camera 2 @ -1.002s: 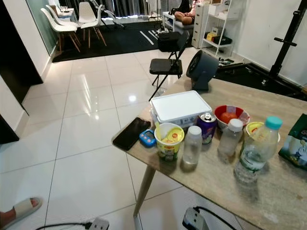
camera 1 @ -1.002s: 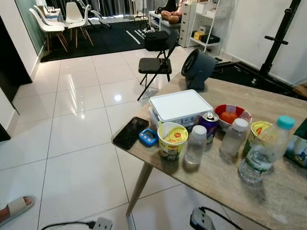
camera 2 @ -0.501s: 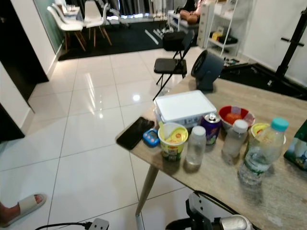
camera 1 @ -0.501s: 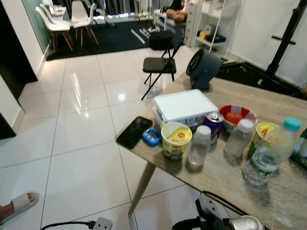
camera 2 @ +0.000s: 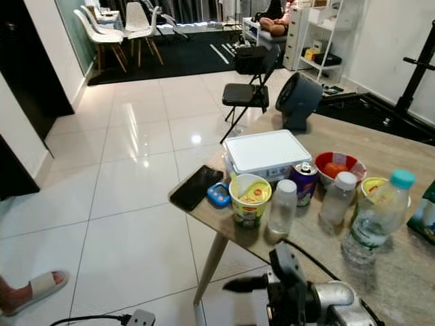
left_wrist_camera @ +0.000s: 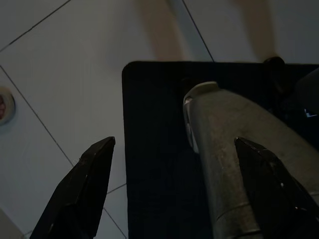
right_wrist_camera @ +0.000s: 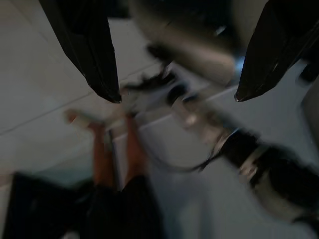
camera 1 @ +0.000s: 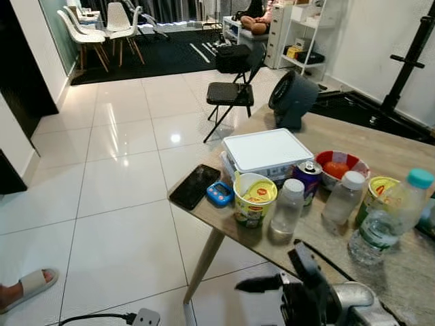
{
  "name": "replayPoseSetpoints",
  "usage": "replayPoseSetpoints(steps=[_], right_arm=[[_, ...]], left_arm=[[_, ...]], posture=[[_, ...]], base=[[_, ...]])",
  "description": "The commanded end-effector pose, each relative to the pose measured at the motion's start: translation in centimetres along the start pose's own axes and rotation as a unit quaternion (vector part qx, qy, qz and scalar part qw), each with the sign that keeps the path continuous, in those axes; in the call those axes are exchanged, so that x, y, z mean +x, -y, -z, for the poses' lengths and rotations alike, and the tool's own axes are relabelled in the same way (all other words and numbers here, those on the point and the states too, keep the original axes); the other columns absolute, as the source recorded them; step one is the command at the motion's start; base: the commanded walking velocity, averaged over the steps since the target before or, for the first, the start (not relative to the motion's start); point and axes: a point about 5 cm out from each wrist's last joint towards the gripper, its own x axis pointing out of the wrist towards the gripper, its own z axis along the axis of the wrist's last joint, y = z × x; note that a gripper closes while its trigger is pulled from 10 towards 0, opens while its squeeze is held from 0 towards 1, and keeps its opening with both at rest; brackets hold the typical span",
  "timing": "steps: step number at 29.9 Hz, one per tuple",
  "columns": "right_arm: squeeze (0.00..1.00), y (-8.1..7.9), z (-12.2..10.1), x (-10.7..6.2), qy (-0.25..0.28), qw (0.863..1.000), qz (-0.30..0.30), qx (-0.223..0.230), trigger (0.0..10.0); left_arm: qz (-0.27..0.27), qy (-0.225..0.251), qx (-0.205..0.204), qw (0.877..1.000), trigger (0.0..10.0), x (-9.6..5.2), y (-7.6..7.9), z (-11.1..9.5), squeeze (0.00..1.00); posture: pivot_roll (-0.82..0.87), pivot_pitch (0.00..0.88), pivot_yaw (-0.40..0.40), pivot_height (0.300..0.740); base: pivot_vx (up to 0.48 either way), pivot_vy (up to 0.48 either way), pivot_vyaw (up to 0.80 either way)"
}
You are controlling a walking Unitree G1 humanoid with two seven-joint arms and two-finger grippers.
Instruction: Restocking fridge
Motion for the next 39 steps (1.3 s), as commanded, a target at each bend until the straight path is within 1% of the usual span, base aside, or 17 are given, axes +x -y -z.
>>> replayPoseSetpoints(steps=[1, 2, 3, 5, 7, 10, 13, 16, 19, 21, 25, 26, 27, 31, 36, 38, 39], right_arm=[[0.0, 0.8, -2.4, 0.0, 0.04, 0.998, 0.036, -0.04, 10.0], [0.0, 0.8, -2.4, 0.0, 0.04, 0.998, 0.036, -0.04, 10.0], [0.0, 1.0, -3.1, 0.1, 0.051, 0.996, 0.051, -0.05, 10.0], [0.0, 1.0, -3.1, 0.1, 0.051, 0.996, 0.051, -0.05, 10.0], [0.0, 1.4, -4.5, 0.3, 0.076, 0.992, 0.074, -0.066, 10.0], [0.0, 1.5, -5.3, 0.5, 0.091, 0.99, 0.084, -0.074, 10.0], [0.0, 2.7, -7.4, 1.1, 0.118, 0.977, 0.142, -0.107, 10.0], [0.0, 3.3, -7.8, 1.2, 0.122, 0.971, 0.169, -0.118, 10.0], [0.0, 5.0, -8.5, 1.5, 0.127, 0.953, 0.245, -0.128, 10.0], [0.0, 5.3, -8.5, 1.7, 0.124, 0.949, 0.26, -0.131, 10.0], [0.0, 6.9, -8.6, 1.8, 0.111, 0.922, 0.343, -0.14, 10.0], [0.0, 6.9, -8.6, 1.8, 0.111, 0.922, 0.343, -0.14, 10.0], [0.0, 7.3, -8.8, 1.7, 0.109, 0.912, 0.369, -0.141, 10.0], [0.0, 7.9, -9.2, 1.2, 0.107, 0.896, 0.404, -0.148, 10.0], [0.0, 8.0, -9.5, 0.9, 0.11, 0.892, 0.413, -0.149, 10.0], [0.0, 8.2, -9.7, 0.5, 0.105, 0.885, 0.425, -0.157, 10.0], [0.0, 8.2, -9.7, 0.5, 0.105, 0.885, 0.425, -0.157, 10.0]], left_arm=[[-0.002, -0.004, 0.01, 1.0, 10.0, -0.1, -0.3, 0.2, 0.0], [-0.002, -0.004, 0.01, 1.0, 10.0, -0.1, -0.3, 0.2, 0.0], [-0.002, -0.004, 0.01, 1.0, 10.0, -0.1, -0.3, 0.2, 0.0], [-0.002, -0.004, 0.01, 1.0, 10.0, -0.1, -0.3, 0.2, 0.0], [-0.002, -0.005, 0.011, 1.0, 10.0, -0.1, -0.3, 0.2, 0.0], [-0.001, -0.005, 0.011, 1.0, 10.0, -0.1, -0.3, 0.2, 0.0], [-0.001, -0.005, 0.011, 1.0, 10.0, -0.1, -0.3, 0.3, 0.0], [-0.001, -0.006, 0.011, 1.0, 10.0, -0.1, -0.3, 0.3, 0.0], [-0.001, -0.006, 0.01, 1.0, 10.0, -0.1, -0.3, 0.4, 0.0], [-0.001, -0.006, 0.009, 1.0, 10.0, -0.1, -0.3, 0.4, 0.0], [-0.001, -0.006, 0.007, 1.0, 10.0, -0.1, -0.2, 0.4, 0.0], [-0.001, -0.006, 0.007, 1.0, 10.0, -0.1, -0.2, 0.4, 0.0], [-0.001, -0.006, 0.007, 1.0, 10.0, -0.1, -0.2, 0.4, 0.0], [-0.001, -0.006, 0.007, 1.0, 10.0, -0.1, -0.2, 0.4, 0.0], [-0.001, -0.005, 0.007, 1.0, 10.0, -0.1, -0.2, 0.4, 0.0], [-0.001, -0.005, 0.008, 1.0, 10.0, -0.1, -0.2, 0.3, 0.0], [-0.001, -0.005, 0.008, 1.0, 10.0, -0.1, -0.2, 0.3, 0.0]], posture=[[-0.13, 0.0, 0.016, 0.74], [-0.13, 0.0, 0.016, 0.74], [-0.13, 0.0, 0.017, 0.74], [-0.13, 0.0, 0.017, 0.74], [-0.13, 0.0, 0.02, 0.74], [-0.13, 0.0, 0.02, 0.74], [-0.13, 0.0, 0.021, 0.74], [-0.13, 0.0, 0.022, 0.74], [-0.12, 0.0, 0.021, 0.74], [-0.12, 0.0, 0.02, 0.74], [-0.12, 0.0, 0.018, 0.74], [-0.12, 0.0, 0.018, 0.74], [-0.12, 0.0, 0.02, 0.74], [-0.12, 0.0, 0.021, 0.74], [-0.12, 0.0, 0.021, 0.74], [-0.12, 0.0, 0.024, 0.74], [-0.12, 0.0, 0.024, 0.74]], base=[[0.0, 0.0, 0.0], [0.0, 0.0, 0.0], [0.0, 0.0, 0.0], [0.0, 0.0, 0.0], [0.0, 0.0, 0.0], [0.0, 0.0, 0.0], [0.0, 0.0, 0.0], [0.0, 0.0, 0.0], [0.0, 0.0, 0.0], [0.0, 0.0, 0.0], [0.0, 0.0, 0.0], [0.0, 0.0, 0.0], [0.0, 0.0, 0.0], [0.0, 0.0, 0.0], [0.0, 0.0, 0.0], [0.0, 0.0, 0.0], [0.0, 0.0, 0.0]])
